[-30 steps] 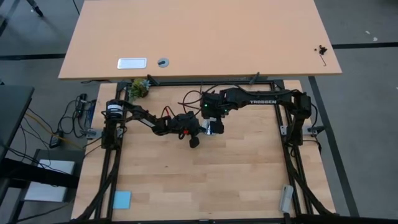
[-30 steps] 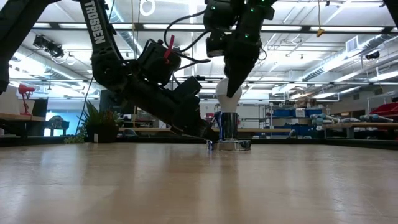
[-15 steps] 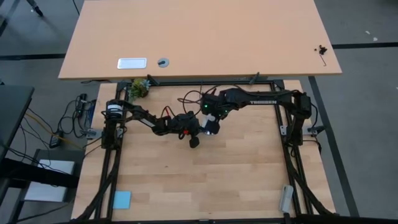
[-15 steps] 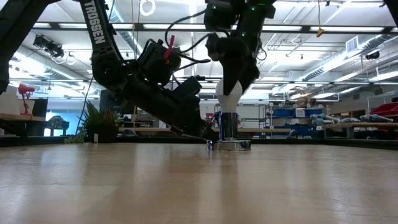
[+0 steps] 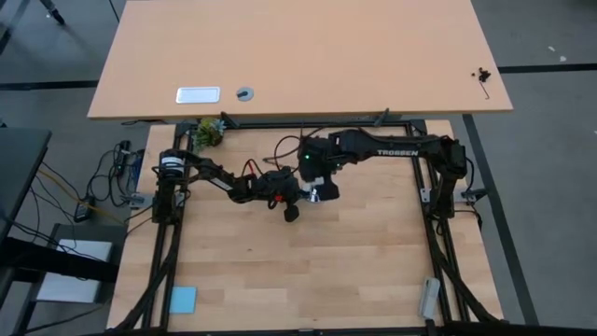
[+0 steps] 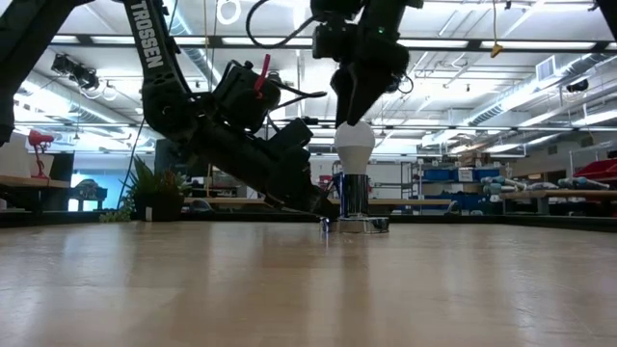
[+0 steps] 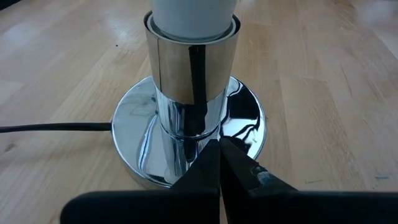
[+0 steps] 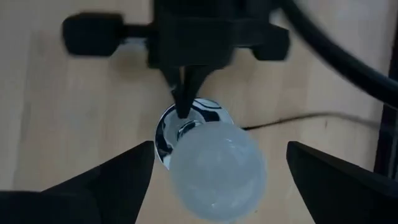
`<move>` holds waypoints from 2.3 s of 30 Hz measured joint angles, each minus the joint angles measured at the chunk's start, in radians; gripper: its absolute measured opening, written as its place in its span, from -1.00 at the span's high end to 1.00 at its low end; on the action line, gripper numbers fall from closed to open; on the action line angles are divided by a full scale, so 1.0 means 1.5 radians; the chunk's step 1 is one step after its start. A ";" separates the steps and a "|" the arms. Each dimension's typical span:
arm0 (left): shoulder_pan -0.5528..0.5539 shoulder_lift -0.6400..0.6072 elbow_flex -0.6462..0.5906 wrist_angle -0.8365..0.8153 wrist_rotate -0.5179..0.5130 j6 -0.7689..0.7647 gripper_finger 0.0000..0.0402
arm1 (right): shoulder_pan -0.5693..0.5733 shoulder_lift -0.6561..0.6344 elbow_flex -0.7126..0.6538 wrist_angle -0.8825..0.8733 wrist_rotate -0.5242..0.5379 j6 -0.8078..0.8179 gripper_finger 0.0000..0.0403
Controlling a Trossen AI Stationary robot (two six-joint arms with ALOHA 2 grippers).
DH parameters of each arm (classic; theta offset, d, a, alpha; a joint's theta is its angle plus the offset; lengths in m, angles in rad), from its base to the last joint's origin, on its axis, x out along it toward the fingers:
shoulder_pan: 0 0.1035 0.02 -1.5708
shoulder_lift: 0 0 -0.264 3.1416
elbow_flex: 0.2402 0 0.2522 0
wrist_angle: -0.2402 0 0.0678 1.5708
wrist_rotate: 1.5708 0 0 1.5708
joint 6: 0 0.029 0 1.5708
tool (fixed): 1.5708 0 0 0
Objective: Screw lightbulb
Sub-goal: Insert the white lightbulb into the silver lamp
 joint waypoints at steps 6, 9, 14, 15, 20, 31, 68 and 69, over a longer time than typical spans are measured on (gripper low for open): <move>0.000 0.000 0.000 0.000 0.000 0.000 0.99 | 0.005 0.000 -0.028 0.013 0.002 -0.049 -0.74; 0.000 0.000 0.000 0.000 0.000 0.000 0.99 | 0.005 0.000 -0.029 0.016 0.004 -0.042 -0.65; 0.000 0.000 0.000 0.000 0.000 0.000 0.99 | 0.005 0.000 -0.029 0.023 0.037 0.012 -0.41; 0.000 0.000 0.000 0.000 0.000 0.000 0.99 | 0.005 0.000 -0.029 0.023 0.041 0.032 -0.36; 0.000 0.000 0.000 0.000 0.000 0.000 0.99 | 0.006 -0.001 -0.029 0.025 0.055 0.221 -0.20; 0.000 0.000 0.000 0.000 0.000 -0.001 0.99 | 0.006 0.000 -0.011 0.017 0.035 0.371 -0.37; 0.000 0.000 0.000 0.000 0.000 -0.002 0.99 | -0.002 -0.005 -0.069 0.028 0.054 0.471 -0.49; 0.000 0.000 0.000 0.000 0.000 -0.002 0.99 | -0.001 -0.004 -0.070 0.028 0.054 0.467 -0.51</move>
